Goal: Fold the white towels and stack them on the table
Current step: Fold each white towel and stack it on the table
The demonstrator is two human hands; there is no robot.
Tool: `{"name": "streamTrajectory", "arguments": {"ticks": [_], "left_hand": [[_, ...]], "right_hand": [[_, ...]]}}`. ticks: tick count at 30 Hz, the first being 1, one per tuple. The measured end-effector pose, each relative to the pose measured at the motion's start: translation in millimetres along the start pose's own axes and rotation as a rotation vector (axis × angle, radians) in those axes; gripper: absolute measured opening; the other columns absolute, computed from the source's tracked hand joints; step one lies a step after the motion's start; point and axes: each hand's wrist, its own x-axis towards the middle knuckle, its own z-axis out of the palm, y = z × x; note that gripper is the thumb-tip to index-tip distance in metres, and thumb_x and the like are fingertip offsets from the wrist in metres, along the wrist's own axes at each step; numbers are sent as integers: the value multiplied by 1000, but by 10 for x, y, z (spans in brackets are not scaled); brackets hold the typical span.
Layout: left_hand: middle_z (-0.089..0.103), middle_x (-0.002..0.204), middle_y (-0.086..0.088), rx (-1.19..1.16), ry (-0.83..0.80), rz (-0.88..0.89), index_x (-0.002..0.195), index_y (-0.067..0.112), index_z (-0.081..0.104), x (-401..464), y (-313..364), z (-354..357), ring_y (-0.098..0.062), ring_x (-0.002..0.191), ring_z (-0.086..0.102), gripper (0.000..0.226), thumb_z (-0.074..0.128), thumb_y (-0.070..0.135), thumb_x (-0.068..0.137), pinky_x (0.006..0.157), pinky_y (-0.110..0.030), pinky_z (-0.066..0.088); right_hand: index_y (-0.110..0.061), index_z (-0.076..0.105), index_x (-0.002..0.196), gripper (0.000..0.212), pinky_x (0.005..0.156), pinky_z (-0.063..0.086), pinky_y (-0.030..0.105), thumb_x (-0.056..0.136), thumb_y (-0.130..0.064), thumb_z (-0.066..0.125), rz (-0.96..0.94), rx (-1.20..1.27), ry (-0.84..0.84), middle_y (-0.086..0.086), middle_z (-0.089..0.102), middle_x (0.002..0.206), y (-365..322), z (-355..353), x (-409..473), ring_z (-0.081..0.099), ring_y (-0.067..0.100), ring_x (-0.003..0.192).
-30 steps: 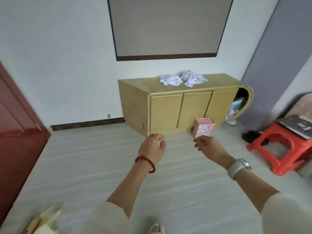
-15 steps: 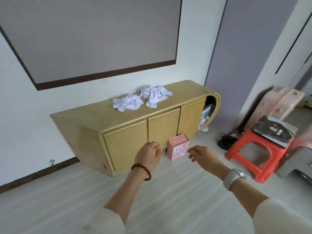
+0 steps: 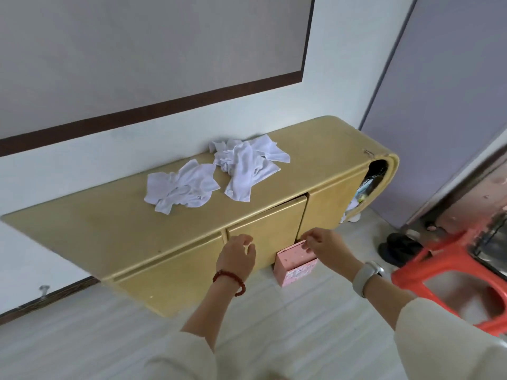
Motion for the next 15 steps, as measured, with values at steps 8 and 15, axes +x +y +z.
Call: {"name": "streamTrajectory", "arguments": {"ticks": [8,15], "left_hand": [[44,131,-9,53,-30,-152,127,12,48,1699,-187,450,-24,120,41,36,48,17,91,99,-27,31],[38,130,-11,383,-135,-220,127,11,38,2972,-233,767,-29,119,38,46,48,34,89,92,-38,42]], "right_hand": [[-9,63,99,21,66,39,22,90,-5,44,53,-30,-66,-1,63,79,-31,165,1656,57,16,77],[-13,62,99,22,55,38,7,89,-4,44,140,-43,-108,-3,63,78,-21,172,2770,57,-1,66]]}}
